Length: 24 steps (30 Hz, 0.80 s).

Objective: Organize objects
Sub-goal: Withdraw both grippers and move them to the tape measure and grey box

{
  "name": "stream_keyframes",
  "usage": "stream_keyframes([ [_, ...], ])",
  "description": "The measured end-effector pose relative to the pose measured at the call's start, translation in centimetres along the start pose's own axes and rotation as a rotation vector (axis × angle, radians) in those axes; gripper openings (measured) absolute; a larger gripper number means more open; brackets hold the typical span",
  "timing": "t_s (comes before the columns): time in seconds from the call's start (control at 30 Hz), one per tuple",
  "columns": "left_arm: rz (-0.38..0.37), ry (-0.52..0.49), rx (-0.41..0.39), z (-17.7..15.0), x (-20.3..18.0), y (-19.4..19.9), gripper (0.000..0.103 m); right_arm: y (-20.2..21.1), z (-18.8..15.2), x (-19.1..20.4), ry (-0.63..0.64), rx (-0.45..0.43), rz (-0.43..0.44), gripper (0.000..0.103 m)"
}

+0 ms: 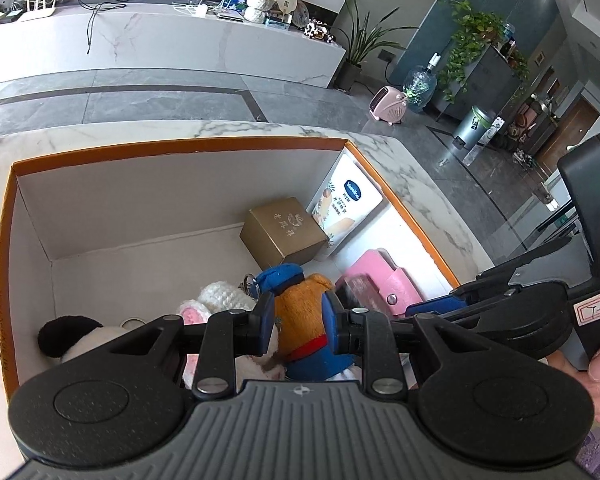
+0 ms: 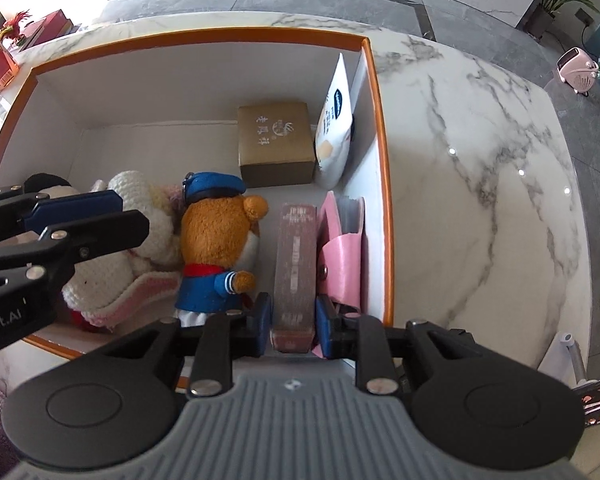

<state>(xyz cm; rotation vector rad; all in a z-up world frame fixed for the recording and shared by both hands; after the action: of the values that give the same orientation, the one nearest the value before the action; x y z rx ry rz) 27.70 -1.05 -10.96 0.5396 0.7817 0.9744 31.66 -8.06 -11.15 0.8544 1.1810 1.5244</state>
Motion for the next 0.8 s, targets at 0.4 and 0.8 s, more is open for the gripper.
stream_keyframes([
  [0.4,-0.021,-0.082,-0.049,0.3,-2.5,2.0,0.029,2.7,0.1,0.0,0.02,-0.079,0.033,0.033],
  [0.8,-0.03,-0.175,-0.025,-3.0,-9.4,3.7,0.052,9.1,-5.2,-4.2,-0.043,-0.279,0.079,0.051],
])
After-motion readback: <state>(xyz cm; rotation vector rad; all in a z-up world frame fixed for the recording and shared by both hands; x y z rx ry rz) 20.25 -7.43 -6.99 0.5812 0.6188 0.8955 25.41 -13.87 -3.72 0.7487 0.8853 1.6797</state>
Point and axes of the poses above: each gripper's, at about its wrist camera, not at the fingertips, and y roughly against the way its jaws point, x to its left, z to its top, the point moved 9 cm from there along -y, roughly the way its jaws point, and after that the axes turned 3 degrees about -y, right-handed, at the moved point
